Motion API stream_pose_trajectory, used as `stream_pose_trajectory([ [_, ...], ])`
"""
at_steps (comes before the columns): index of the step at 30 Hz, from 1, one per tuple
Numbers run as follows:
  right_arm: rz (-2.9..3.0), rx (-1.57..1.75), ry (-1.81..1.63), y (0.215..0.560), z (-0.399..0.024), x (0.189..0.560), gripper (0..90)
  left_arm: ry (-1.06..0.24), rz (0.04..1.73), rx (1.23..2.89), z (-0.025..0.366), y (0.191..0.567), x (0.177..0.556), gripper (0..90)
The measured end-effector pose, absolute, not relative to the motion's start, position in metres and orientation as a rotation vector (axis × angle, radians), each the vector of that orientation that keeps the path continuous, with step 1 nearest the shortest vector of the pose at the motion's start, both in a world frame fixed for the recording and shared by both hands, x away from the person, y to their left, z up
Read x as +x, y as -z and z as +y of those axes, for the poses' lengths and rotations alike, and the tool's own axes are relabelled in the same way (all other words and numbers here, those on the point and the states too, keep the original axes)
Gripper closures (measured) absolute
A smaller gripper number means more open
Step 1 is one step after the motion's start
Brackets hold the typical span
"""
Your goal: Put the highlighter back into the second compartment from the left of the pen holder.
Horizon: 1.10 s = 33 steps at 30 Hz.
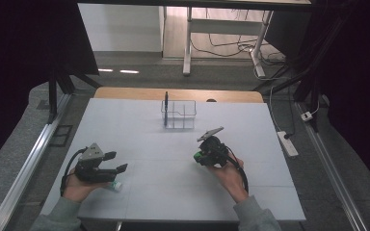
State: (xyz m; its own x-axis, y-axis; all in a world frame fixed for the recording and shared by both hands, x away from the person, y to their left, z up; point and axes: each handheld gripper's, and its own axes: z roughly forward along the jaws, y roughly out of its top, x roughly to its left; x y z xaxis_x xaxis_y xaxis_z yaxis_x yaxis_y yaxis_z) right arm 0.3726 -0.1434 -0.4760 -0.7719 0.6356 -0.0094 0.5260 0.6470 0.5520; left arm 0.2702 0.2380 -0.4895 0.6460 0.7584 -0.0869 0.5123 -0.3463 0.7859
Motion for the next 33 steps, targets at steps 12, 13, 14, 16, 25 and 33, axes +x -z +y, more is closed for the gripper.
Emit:
stream_pose_trajectory([
  [12,2.570,0.972,-0.958,0.456,-0.159,0.370,66.5,-0.360,0.990,2.023,0.239,0.490,0.271,31.6],
  [13,2.561,0.970,-0.969,0.455,-0.161,0.369,66.5,-0.361,0.990,2.024,0.239,0.490,0.271,31.6],
  [14,2.550,0.968,-0.982,0.453,-0.162,0.369,66.5,-0.361,0.990,2.024,0.239,0.491,0.271,31.5],
  [16,2.529,0.965,-1.009,0.450,-0.164,0.368,66.5,-0.359,0.989,2.025,0.239,0.491,0.271,31.5],
  [25,2.448,0.959,-1.111,0.442,-0.171,0.366,66.5,-0.355,0.990,2.026,0.239,0.492,0.271,31.2],
  [33,2.406,0.944,-1.156,0.438,-0.175,0.364,66.5,-0.359,0.983,2.033,0.239,0.492,0.271,30.6],
])
